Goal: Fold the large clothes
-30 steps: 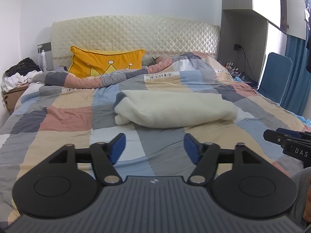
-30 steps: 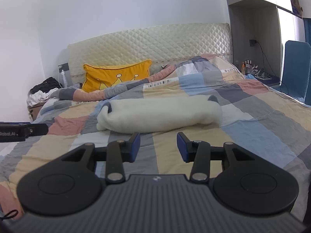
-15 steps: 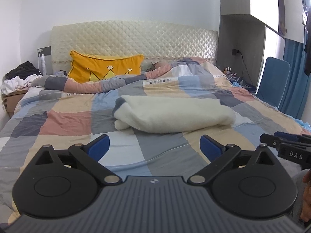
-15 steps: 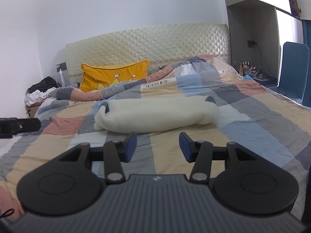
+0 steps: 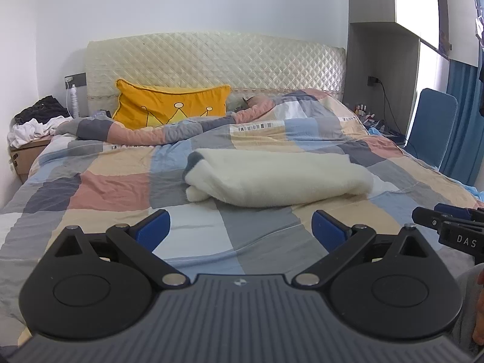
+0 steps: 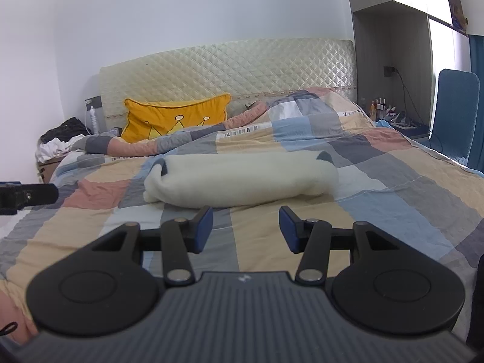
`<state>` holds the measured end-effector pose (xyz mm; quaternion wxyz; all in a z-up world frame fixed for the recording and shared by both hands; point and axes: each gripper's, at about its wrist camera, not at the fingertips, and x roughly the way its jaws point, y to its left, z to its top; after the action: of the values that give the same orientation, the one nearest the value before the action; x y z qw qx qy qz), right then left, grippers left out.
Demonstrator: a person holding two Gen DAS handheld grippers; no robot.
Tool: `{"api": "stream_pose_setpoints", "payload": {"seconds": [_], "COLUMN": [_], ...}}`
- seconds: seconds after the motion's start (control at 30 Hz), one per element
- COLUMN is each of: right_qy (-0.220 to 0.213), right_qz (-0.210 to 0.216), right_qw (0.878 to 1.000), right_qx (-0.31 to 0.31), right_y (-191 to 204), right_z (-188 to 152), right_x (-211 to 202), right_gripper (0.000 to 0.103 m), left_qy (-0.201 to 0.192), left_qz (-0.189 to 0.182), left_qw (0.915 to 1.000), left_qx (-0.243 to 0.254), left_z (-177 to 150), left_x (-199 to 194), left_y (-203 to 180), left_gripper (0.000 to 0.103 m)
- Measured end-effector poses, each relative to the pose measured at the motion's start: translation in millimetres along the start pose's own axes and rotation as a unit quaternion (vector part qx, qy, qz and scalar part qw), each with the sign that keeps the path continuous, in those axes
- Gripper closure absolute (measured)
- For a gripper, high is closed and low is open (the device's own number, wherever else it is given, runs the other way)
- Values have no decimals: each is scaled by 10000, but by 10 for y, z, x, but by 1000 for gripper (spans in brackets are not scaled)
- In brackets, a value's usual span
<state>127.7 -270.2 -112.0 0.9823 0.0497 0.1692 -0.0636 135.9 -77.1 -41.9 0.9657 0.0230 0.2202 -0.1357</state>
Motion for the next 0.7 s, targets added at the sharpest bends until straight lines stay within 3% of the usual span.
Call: {"api": "stream_pose_setpoints", "payload": {"seconds": [0.7], "right_qy": [1], "right_qz": [-44], "right_qw": [10000], "right_qx": [19], "right_y": [-29], "right_z": [2], "right_x": [-3], "right_gripper": [52], "left_qy": [47], "left_qz": [51], "left_qw": [10000], "left_qx": [62], "left_z": [2], "left_x": [19], "left_y": [-40], "left_gripper": [1]}}
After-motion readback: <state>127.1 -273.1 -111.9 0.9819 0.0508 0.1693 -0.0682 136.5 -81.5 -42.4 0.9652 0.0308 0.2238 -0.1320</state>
